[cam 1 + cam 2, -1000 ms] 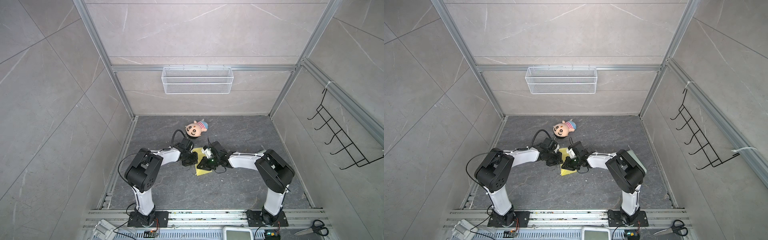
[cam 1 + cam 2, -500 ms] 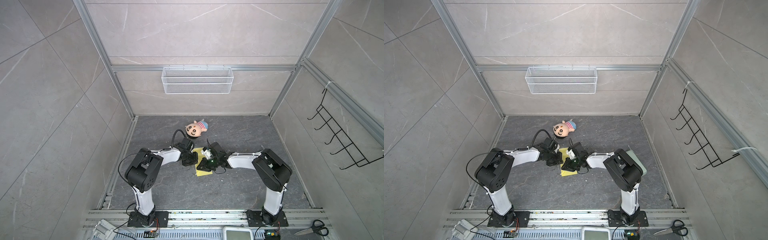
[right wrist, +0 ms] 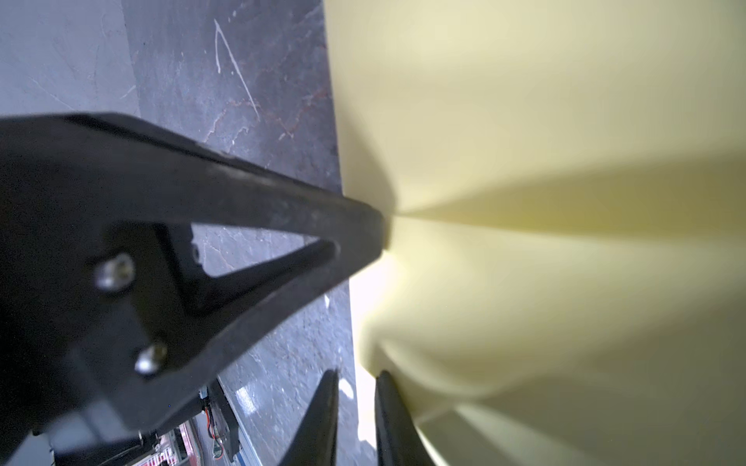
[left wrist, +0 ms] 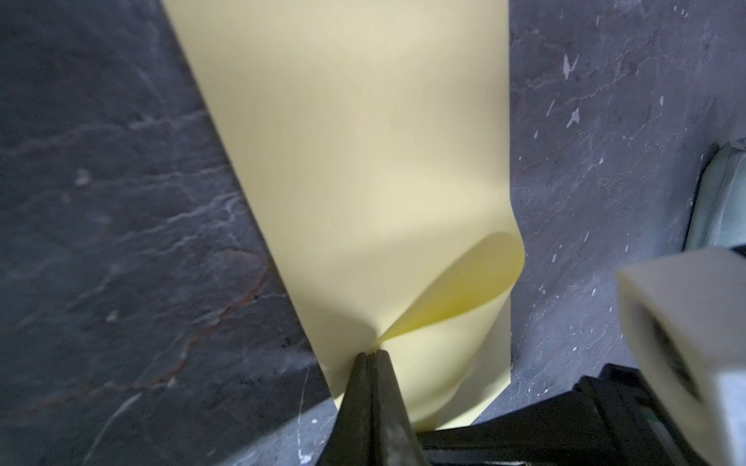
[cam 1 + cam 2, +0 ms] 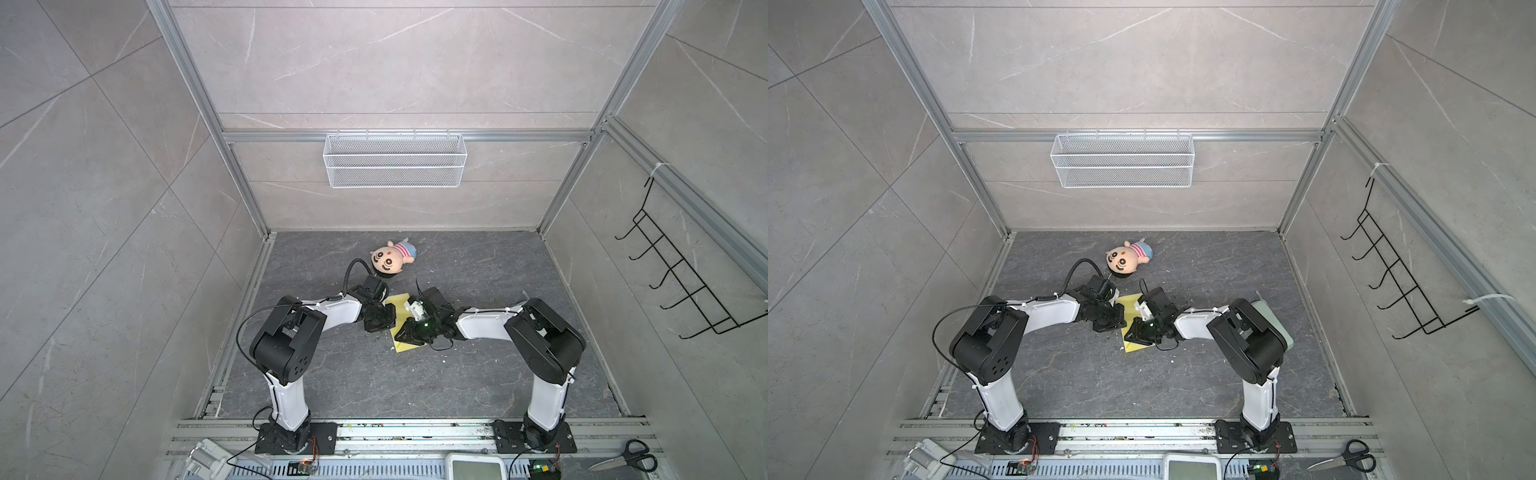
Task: Fold a paper plane with a square sheet of paper (pick it up from the middle)
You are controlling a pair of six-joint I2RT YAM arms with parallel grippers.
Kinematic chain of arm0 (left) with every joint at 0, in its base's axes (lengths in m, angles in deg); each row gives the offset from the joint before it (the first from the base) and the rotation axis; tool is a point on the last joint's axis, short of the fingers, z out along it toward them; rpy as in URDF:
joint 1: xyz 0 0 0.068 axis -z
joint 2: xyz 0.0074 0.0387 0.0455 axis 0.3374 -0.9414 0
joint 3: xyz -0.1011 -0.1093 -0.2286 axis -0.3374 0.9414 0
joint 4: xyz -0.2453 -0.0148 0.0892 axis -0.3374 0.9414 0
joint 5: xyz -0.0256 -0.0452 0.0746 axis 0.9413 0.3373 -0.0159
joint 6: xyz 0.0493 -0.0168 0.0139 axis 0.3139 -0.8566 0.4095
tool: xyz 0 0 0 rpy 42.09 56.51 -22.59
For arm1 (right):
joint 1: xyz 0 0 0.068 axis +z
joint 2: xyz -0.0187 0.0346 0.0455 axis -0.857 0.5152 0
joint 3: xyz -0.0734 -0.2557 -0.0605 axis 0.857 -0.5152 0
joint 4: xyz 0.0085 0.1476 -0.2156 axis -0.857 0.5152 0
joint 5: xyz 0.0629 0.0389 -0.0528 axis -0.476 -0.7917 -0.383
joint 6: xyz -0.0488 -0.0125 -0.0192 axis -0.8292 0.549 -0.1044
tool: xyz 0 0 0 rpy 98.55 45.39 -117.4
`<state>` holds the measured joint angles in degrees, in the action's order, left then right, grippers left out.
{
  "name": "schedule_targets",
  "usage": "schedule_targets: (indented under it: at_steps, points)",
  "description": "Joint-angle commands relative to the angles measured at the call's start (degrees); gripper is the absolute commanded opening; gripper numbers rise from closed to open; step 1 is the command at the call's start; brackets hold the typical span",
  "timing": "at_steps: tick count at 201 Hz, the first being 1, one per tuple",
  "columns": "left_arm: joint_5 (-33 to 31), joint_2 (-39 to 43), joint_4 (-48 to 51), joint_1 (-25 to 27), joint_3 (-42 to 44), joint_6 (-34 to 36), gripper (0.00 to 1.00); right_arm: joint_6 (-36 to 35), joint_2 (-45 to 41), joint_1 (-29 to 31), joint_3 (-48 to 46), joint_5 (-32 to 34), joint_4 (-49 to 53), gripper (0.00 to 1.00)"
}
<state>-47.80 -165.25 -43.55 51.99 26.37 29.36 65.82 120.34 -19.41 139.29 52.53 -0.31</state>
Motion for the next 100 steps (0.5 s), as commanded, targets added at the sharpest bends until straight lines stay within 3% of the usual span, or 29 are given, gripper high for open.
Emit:
schedule_targets:
  at_steps: [1, 28, 100]
  points:
    - [-1.7, -0.6, 2.1, 0.2, -1.0, 1.4, 0.00, -0.3, -5.6, -0.1, -1.3, 6.5, 1.6, 0.29]
    - [-1.3, 0.0, 1.7, 0.2, -1.2, 1.1, 0.00, 0.6, -6.1, -0.1, -0.2, 10.4, 5.6, 0.39]
    - [-0.5, 0.6, 0.7, 0.2, -1.2, 0.2, 0.00, 2.5, -1.2, 0.0, 5.9, 13.6, 12.9, 0.39]
